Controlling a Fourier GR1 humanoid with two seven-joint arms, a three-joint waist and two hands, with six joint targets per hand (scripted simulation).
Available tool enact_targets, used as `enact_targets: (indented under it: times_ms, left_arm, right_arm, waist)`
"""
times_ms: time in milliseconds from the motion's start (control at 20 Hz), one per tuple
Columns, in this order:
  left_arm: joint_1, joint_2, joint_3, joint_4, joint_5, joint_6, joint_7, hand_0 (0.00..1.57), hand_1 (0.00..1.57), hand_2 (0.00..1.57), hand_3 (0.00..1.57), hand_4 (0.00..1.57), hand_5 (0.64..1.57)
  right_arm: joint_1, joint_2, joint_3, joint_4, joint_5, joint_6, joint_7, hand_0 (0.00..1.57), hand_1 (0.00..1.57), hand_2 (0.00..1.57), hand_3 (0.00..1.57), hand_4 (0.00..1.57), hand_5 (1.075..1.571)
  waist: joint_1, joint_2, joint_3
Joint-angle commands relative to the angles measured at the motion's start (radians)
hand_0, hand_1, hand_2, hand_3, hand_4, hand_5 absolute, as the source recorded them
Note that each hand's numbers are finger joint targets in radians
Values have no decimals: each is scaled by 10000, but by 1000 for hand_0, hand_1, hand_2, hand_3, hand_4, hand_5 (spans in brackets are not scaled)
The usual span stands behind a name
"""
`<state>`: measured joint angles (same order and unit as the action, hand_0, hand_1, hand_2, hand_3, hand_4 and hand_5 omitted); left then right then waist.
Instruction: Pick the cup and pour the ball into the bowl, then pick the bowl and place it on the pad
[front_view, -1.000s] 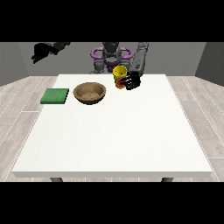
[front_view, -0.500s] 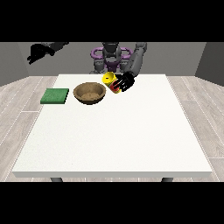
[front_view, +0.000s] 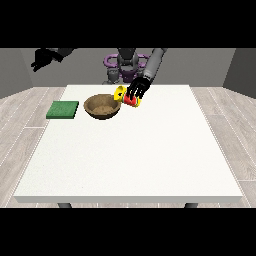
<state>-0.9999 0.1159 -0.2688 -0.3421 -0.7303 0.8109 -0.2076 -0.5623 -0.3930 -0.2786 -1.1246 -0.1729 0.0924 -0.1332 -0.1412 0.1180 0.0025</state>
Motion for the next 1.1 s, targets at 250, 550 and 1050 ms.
enact_targets:
  times_ms: [250,550,1050]
  left_arm:
    - [-1189,-793,-2596,1878,-3729,761,3369,1571,1571,1571,1571,1181,1500]
    - [-940,-1147,-4344,1929,-5426,-397,5305,1503,1503,1571,1571,1376,1321]
    - [-1229,-1155,-5829,124,-7160,-3203,6563,1523,1523,1571,1571,1482,1196]
  right_arm:
    - [-464,209,-17,796,203,-473,-43,0,0,380,660,563,1566]
    - [-814,668,648,981,453,-8,-561,0,0,355,625,576,1566]
    - [-1090,689,452,1941,567,-269,-908,0,0,342,642,579,1566]
  waist:
    - [280,-369,-7]
    - [-863,-81,-8]
    - [-414,-274,-19]
